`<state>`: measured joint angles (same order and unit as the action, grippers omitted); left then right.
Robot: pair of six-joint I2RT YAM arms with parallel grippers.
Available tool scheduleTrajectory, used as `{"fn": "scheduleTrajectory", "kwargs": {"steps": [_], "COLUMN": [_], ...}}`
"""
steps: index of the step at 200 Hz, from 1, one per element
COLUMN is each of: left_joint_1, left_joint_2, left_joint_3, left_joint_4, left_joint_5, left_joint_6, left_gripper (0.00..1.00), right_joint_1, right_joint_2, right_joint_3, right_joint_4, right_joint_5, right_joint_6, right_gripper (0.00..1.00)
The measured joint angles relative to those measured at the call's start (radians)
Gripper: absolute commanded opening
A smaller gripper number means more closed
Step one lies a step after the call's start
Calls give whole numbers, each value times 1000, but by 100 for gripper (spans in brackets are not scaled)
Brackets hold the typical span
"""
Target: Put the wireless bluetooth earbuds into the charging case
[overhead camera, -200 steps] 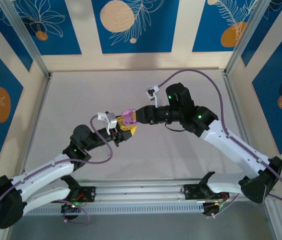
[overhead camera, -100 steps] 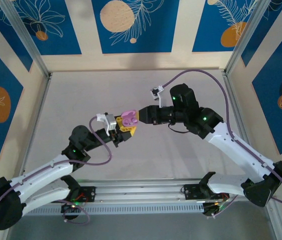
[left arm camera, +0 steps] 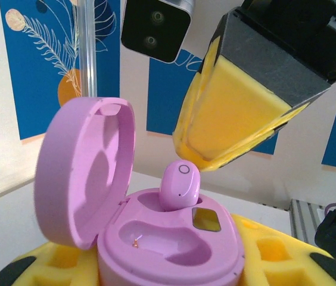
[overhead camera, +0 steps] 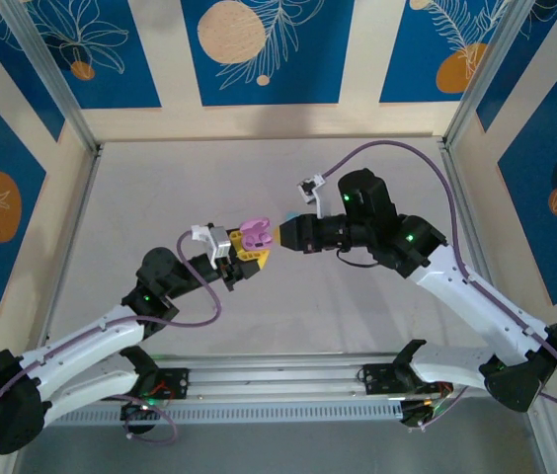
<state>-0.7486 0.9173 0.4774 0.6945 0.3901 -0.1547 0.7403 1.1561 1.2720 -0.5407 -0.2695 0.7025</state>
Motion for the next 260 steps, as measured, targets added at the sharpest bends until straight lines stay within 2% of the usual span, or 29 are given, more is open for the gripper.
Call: {"fn": "scheduleTrajectory", "kwargs": {"steps": [214,232,260], "left_joint_1": [0,0,0], "left_joint_2": [-6,-7,-16], "left_joint_3": [0,0,0], "left_joint_4": [-6,-6,-24], "left_joint_5": [26,26,8], "left_joint_6": [0,0,4], "left_gripper": [23,23,23], "right_joint_1": [13,13,13], "right_joint_2": [46,51,43], "right_joint_3": [23,33,37], "right_joint_4": [-6,-7,-8], "right_joint_5": [27,27,33], "right_joint_6": [-23,-26,-40], "right_gripper": [18,19,26]}}
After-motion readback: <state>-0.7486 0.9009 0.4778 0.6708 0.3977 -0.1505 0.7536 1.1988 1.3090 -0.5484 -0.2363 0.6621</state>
